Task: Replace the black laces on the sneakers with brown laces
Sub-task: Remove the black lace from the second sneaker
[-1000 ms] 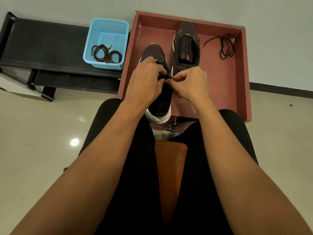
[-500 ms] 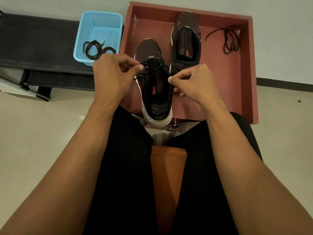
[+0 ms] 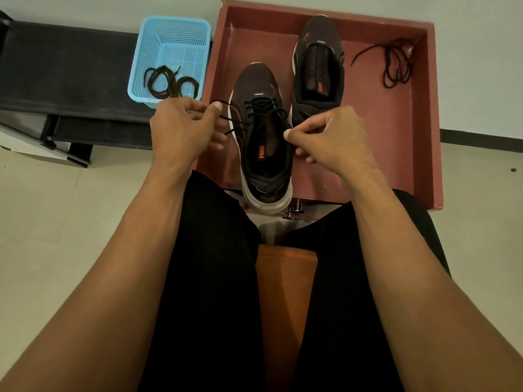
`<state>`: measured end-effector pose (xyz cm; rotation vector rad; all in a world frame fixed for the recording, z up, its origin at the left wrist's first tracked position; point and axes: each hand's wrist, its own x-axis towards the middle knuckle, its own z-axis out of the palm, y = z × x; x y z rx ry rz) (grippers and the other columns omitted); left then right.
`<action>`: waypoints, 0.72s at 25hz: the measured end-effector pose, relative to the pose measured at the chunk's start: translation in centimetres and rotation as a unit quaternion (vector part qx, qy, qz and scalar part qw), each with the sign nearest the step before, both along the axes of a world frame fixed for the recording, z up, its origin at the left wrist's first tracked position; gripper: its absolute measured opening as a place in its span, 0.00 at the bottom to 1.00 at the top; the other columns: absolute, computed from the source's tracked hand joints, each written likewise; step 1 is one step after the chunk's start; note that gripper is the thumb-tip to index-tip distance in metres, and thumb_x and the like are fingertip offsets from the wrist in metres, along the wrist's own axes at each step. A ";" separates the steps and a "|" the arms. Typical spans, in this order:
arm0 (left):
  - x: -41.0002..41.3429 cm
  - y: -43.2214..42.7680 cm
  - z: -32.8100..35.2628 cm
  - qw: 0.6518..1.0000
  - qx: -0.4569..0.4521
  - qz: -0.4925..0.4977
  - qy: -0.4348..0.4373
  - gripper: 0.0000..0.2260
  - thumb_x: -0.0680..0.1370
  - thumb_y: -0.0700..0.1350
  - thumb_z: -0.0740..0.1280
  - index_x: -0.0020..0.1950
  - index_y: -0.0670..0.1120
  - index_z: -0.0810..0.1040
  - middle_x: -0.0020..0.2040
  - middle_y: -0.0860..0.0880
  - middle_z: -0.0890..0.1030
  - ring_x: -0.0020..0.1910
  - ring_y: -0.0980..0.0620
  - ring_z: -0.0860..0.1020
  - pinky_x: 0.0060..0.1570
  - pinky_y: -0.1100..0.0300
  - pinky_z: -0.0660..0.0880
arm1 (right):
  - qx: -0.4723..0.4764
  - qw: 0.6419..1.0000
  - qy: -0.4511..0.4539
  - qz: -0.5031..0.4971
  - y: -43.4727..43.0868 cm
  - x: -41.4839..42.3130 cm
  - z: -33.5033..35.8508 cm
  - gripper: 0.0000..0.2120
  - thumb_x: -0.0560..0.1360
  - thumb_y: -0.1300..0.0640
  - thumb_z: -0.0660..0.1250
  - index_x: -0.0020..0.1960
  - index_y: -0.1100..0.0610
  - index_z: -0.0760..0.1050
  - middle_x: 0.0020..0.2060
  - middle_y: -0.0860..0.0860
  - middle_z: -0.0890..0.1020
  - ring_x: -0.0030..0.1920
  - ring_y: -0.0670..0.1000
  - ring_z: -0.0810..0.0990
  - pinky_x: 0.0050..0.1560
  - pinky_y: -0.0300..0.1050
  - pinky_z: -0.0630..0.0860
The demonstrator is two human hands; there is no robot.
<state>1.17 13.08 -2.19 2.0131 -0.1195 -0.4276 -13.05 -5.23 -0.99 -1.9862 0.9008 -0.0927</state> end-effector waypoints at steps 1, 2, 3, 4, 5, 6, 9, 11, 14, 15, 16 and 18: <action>-0.2 0.1 0.1 1.000 0.012 -0.008 0.001 0.10 0.82 0.48 0.72 0.52 0.42 0.80 0.41 0.45 0.88 0.32 0.50 0.86 0.33 0.55 0.82 | -0.008 1.000 -0.003 0.004 0.1 0.0 0.0 0.06 0.73 0.48 0.80 0.40 0.49 0.87 0.30 0.47 0.86 0.33 0.45 0.86 0.44 0.49 0.87; -0.5 0.3 0.3 0.999 0.036 -0.023 -0.015 0.09 0.81 0.50 0.72 0.50 0.45 0.79 0.39 0.47 0.87 0.32 0.50 0.86 0.36 0.53 0.84 | -0.016 1.000 -0.010 0.008 0.1 0.0 0.0 0.06 0.72 0.48 0.80 0.40 0.48 0.86 0.30 0.47 0.86 0.34 0.44 0.86 0.44 0.49 0.86; -0.9 0.7 0.4 0.995 0.078 -0.043 -0.048 0.09 0.80 0.52 0.73 0.47 0.47 0.79 0.37 0.49 0.87 0.33 0.50 0.86 0.41 0.51 0.84 | -0.024 1.000 -0.017 0.011 0.2 0.0 -0.1 0.06 0.72 0.48 0.81 0.40 0.47 0.86 0.31 0.46 0.86 0.35 0.44 0.86 0.44 0.48 0.86; -1.5 1.0 0.6 0.985 0.130 -0.062 -0.091 0.11 0.79 0.55 0.73 0.45 0.49 0.79 0.36 0.51 0.86 0.36 0.50 0.86 0.46 0.50 0.84 | -0.031 0.999 -0.022 0.013 0.1 0.0 0.0 0.06 0.72 0.48 0.81 0.41 0.47 0.85 0.31 0.46 0.86 0.35 0.43 0.86 0.43 0.47 0.86; -2.0 1.4 1.0 0.971 0.182 -0.076 -0.134 0.13 0.78 0.58 0.73 0.45 0.49 0.80 0.36 0.54 0.85 0.39 0.50 0.86 0.51 0.51 0.82 | -0.039 0.999 -0.026 0.015 0.1 0.0 0.0 0.06 0.72 0.48 0.81 0.42 0.47 0.85 0.32 0.45 0.86 0.34 0.41 0.85 0.43 0.45 0.85; -2.6 1.6 1.4 0.959 0.215 -0.088 -0.166 0.14 0.77 0.59 0.73 0.45 0.49 0.81 0.36 0.55 0.83 0.42 0.51 0.85 0.52 0.53 0.80 | -0.053 0.998 -0.028 0.019 0.2 0.0 0.0 0.06 0.72 0.48 0.81 0.44 0.47 0.86 0.33 0.44 0.86 0.34 0.39 0.85 0.43 0.42 0.84; -3.9 1.1 2.1 0.949 0.222 -0.149 -0.165 0.17 0.77 0.62 0.73 0.50 0.49 0.87 0.38 0.56 0.81 0.44 0.55 0.83 0.49 0.58 0.77 | -0.128 0.989 -0.058 0.046 0.6 0.1 0.3 0.09 0.73 0.47 0.79 0.52 0.47 0.86 0.39 0.41 0.86 0.37 0.38 0.84 0.47 0.36 0.82; -4.4 0.3 2.1 0.948 0.218 -0.177 -0.153 0.18 0.76 0.63 0.74 0.53 0.50 0.87 0.40 0.55 0.83 0.46 0.55 0.84 0.50 0.58 0.79 | -0.175 0.978 -0.081 0.076 1.0 0.7 0.3 0.13 0.74 0.48 0.78 0.58 0.47 0.85 0.49 0.41 0.86 0.38 0.40 0.83 0.51 0.40 0.82; -4.2 -0.2 1.7 0.946 0.227 -0.169 -0.157 0.14 0.76 0.60 0.75 0.52 0.51 0.88 0.42 0.51 0.85 0.45 0.52 0.83 0.46 0.59 0.77 | -0.230 0.958 -0.090 0.148 1.9 1.9 -0.1 0.17 0.74 0.49 0.77 0.63 0.46 0.84 0.59 0.41 0.81 0.44 0.39 0.79 0.55 0.42 0.81; -4.1 -0.2 1.4 0.947 0.225 -0.165 -0.159 0.13 0.76 0.59 0.75 0.51 0.51 0.88 0.42 0.51 0.85 0.46 0.52 0.83 0.46 0.58 0.78 | -0.250 0.950 -0.081 0.168 2.3 2.3 -0.2 0.17 0.75 0.49 0.77 0.63 0.45 0.84 0.61 0.41 0.81 0.49 0.40 0.79 0.56 0.42 0.80; -4.0 -0.1 1.3 0.949 0.219 -0.163 -0.155 0.12 0.77 0.58 0.75 0.51 0.52 0.89 0.41 0.51 0.85 0.46 0.51 0.83 0.48 0.57 0.79 | -0.271 0.943 -0.070 0.180 2.6 2.6 -0.3 0.16 0.75 0.49 0.76 0.63 0.45 0.84 0.61 0.41 0.81 0.54 0.42 0.80 0.57 0.44 0.79; -3.8 0.1 1.1 0.957 0.200 -0.163 -0.131 0.10 0.77 0.56 0.74 0.50 0.52 0.89 0.39 0.52 0.85 0.44 0.52 0.84 0.52 0.53 0.82 | -0.292 0.938 -0.057 0.176 2.9 3.0 -0.5 0.13 0.76 0.50 0.76 0.60 0.46 0.85 0.58 0.42 0.83 0.59 0.47 0.82 0.57 0.49 0.81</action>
